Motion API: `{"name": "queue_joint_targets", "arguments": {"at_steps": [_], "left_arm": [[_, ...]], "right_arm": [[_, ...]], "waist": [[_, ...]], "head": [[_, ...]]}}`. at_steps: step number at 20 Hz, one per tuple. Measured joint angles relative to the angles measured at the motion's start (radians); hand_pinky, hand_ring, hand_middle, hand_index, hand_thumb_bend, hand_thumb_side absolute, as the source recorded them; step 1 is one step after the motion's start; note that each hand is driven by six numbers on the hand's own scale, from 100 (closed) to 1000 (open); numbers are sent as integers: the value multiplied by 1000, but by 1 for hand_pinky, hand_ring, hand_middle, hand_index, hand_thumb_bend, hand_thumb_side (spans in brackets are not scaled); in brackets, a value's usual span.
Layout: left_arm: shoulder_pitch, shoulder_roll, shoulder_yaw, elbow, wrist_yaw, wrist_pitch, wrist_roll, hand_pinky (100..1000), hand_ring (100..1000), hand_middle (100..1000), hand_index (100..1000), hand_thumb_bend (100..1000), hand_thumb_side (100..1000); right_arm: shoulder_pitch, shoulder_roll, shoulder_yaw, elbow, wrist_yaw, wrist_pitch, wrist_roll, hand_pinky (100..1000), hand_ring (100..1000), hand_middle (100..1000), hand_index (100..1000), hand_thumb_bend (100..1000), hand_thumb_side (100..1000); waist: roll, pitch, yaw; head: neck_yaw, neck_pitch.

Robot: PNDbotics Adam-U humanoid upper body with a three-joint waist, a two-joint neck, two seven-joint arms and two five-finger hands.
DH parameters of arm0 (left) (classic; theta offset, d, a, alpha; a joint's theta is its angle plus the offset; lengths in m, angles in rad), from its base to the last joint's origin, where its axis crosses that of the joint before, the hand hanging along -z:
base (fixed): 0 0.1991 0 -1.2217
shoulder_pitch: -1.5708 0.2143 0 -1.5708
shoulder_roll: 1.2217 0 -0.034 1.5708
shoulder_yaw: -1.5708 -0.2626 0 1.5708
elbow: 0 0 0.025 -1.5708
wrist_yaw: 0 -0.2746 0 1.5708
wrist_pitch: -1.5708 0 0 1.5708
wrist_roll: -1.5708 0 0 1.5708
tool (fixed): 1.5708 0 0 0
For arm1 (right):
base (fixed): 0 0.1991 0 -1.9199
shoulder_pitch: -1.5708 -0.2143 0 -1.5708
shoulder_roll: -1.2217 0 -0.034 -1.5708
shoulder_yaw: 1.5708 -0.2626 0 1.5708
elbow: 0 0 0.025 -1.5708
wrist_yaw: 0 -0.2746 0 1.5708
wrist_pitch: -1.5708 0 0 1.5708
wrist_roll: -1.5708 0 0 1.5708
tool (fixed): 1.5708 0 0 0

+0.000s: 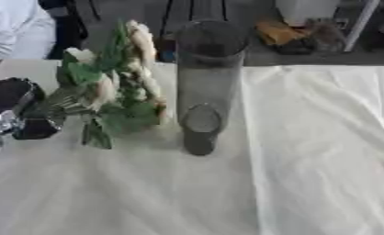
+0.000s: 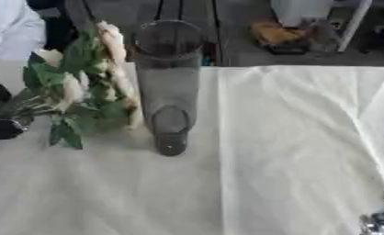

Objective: Arrange flowers into the vase.

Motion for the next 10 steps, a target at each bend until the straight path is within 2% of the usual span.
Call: {"name": "queue_joint_targets", "arguments": {"at_steps": [8, 9, 10], "left_arm": [[-27, -18, 38, -55, 123, 34, 132, 100, 100, 100, 100, 100, 368], [-35, -20, 40, -59, 140, 35, 150, 100, 100, 100, 100, 100, 430], [-44, -25, 42, -63, 158, 36, 170, 100, 100, 100, 100, 100, 389]], "right_arm": [[2, 5, 0, 0, 0, 2, -2, 729, 767, 581, 839, 100, 992], [2, 5, 0, 0, 0, 2, -2, 729, 767, 581, 839, 100, 987], [4, 5, 0, 0, 0, 2, -2, 729, 767, 581, 839, 100, 985]], "waist": [[-1, 0, 0], [0, 0, 0], [1, 0, 0]], "head": [[-2, 0], [-2, 0], [-2, 0]]}}
